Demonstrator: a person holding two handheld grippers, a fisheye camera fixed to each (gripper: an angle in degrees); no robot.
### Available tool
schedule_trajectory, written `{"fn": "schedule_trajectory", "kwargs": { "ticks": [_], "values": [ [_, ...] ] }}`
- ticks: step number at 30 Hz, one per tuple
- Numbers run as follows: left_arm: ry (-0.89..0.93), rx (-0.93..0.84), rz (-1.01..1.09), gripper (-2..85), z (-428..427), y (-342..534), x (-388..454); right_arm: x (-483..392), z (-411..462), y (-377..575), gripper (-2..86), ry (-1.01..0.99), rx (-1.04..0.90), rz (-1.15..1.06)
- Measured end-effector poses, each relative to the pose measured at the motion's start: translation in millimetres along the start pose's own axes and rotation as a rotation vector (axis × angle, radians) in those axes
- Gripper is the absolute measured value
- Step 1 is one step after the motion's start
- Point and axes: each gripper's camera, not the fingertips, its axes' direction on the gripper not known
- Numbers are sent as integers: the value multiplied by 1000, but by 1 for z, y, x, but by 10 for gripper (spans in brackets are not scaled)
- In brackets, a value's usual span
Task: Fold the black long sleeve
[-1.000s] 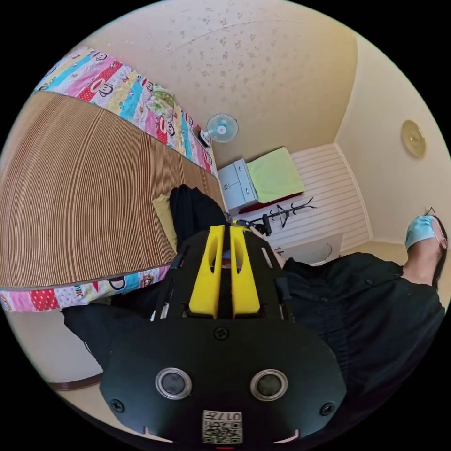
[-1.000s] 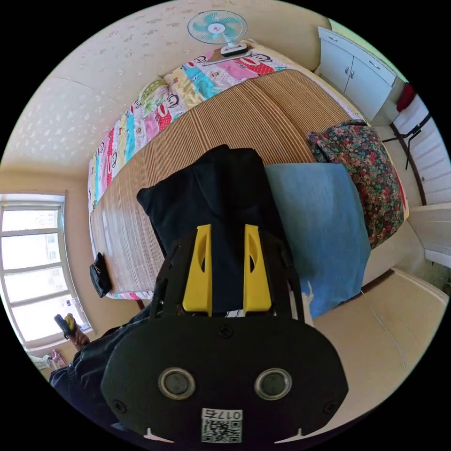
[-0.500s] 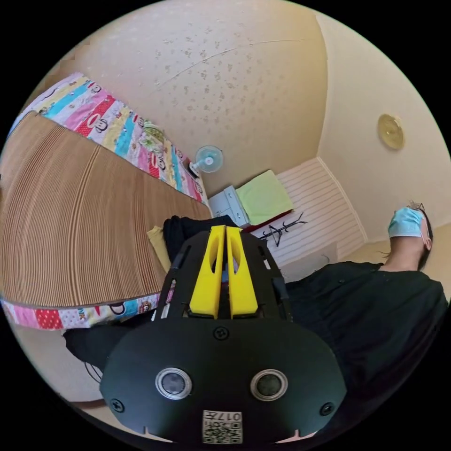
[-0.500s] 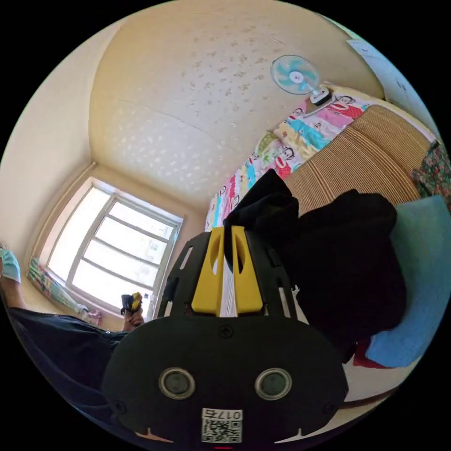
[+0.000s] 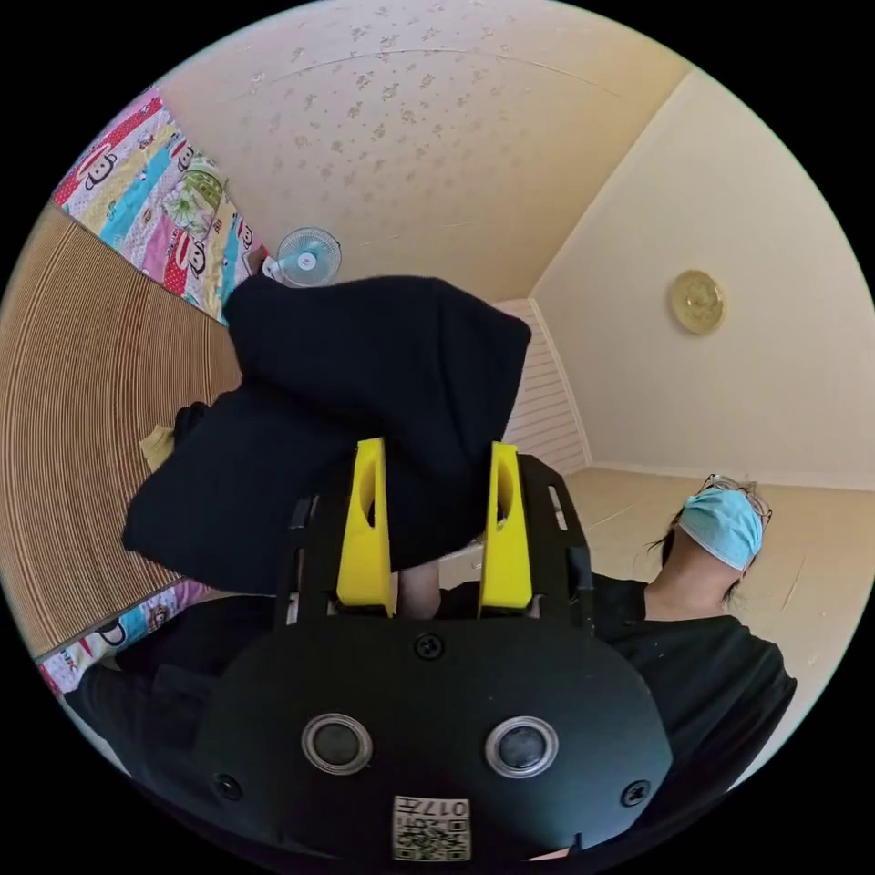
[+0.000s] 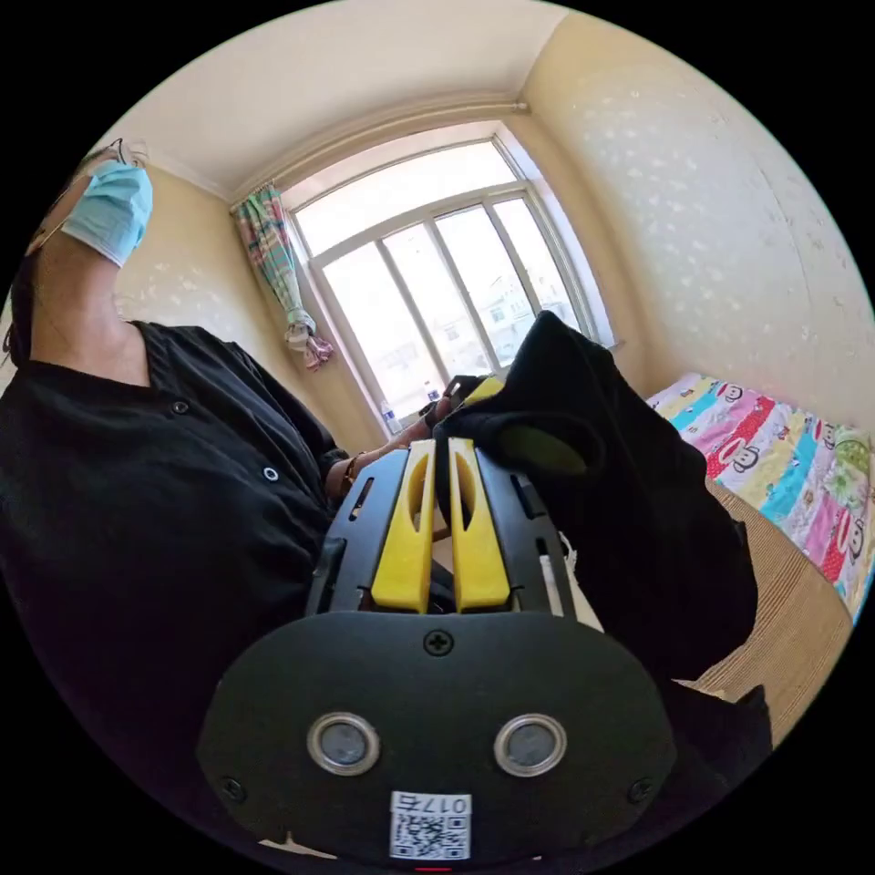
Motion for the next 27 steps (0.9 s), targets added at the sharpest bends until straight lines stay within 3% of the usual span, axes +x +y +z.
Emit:
{"fn": "schedule_trajectory", "kwargs": {
  "ticks": [2,4,8,10,12,17,21,24,27],
  "values": [
    [30,79,-24,112,-33,11,-7,13,22,14,30,-103,90,122],
    [37,79,14,81,-62,15,-5,13,33,15,30,-128,59,120],
    [22,24,336,52,-107,14,53,-7,52,8,29,-88,-13,15],
    [135,4,502,52,-126,12,81,-14,52,5,28,-141,3,-31],
    [403,-11,707,51,-156,7,114,-14,45,5,25,-165,32,-44],
    [667,-137,964,51,-192,10,176,-3,28,11,62,60,45,68],
    [861,-214,1026,52,-185,23,179,31,37,21,82,32,-11,309],
    [1077,-190,963,52,-175,30,156,86,63,48,95,-53,-203,595],
    [1183,-124,894,52,-169,39,135,82,60,63,105,-349,4,493]
  ]
}}
